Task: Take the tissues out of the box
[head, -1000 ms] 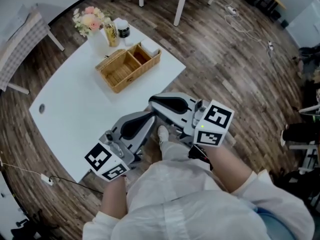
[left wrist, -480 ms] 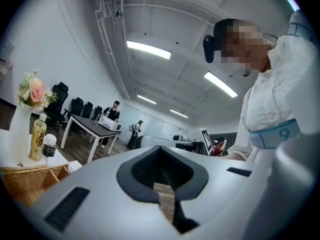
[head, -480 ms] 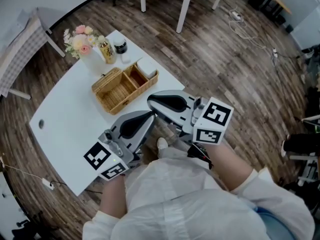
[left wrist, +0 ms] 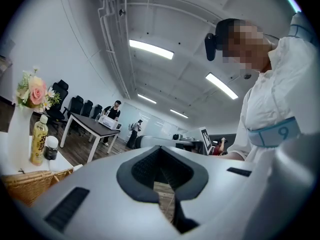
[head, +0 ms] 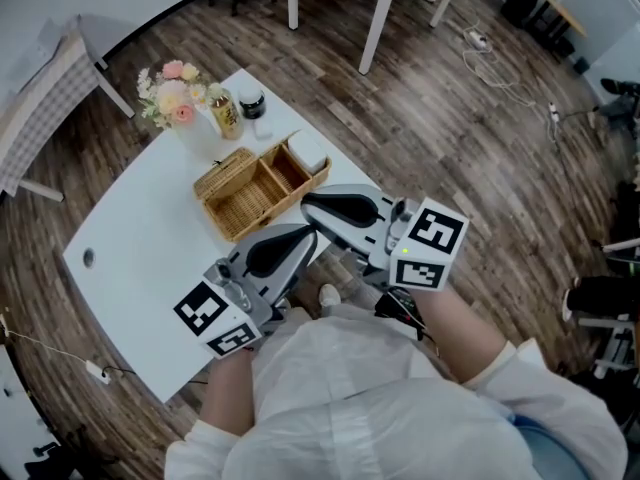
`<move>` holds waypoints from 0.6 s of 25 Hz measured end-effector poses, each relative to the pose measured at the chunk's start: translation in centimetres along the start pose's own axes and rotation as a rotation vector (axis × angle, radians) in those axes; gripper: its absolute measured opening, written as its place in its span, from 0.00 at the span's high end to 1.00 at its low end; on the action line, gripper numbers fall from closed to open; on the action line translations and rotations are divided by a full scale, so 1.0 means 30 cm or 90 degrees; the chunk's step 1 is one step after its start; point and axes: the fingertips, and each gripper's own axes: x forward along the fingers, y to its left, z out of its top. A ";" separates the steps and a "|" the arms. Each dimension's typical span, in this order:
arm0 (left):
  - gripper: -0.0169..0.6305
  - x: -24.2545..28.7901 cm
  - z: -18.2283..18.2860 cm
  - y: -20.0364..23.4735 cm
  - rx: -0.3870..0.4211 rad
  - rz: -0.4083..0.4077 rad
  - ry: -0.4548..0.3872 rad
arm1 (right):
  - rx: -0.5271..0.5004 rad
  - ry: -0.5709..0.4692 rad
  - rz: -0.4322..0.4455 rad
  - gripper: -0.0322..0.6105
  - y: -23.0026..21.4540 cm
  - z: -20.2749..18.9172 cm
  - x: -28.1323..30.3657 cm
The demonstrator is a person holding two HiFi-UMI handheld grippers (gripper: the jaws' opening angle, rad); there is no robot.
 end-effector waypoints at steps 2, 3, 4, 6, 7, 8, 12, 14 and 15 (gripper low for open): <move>0.97 -0.009 0.010 0.016 0.001 -0.007 0.005 | 0.004 -0.002 -0.006 0.89 -0.005 0.003 0.019; 0.97 -0.014 0.015 0.024 0.001 -0.009 0.007 | 0.006 -0.002 -0.009 0.89 -0.008 0.005 0.029; 0.97 -0.019 0.019 0.032 0.000 -0.012 0.009 | 0.007 -0.003 -0.011 0.89 -0.010 0.007 0.040; 0.97 -0.029 0.019 0.047 -0.004 -0.018 0.011 | 0.005 -0.001 -0.018 0.89 -0.013 0.004 0.056; 0.97 -0.033 0.016 0.054 -0.007 -0.020 0.013 | 0.004 0.001 -0.022 0.89 -0.016 -0.001 0.062; 0.97 -0.034 0.012 0.060 -0.010 -0.021 0.015 | 0.002 0.005 -0.026 0.89 -0.021 -0.006 0.066; 0.97 -0.029 -0.006 0.088 -0.017 -0.026 0.029 | 0.007 0.015 -0.036 0.89 -0.050 -0.028 0.076; 0.97 -0.021 -0.009 0.105 -0.020 -0.030 0.034 | 0.009 0.020 -0.044 0.89 -0.075 -0.038 0.083; 0.97 -0.016 -0.010 0.112 -0.021 -0.032 0.036 | 0.006 0.025 -0.050 0.88 -0.091 -0.044 0.086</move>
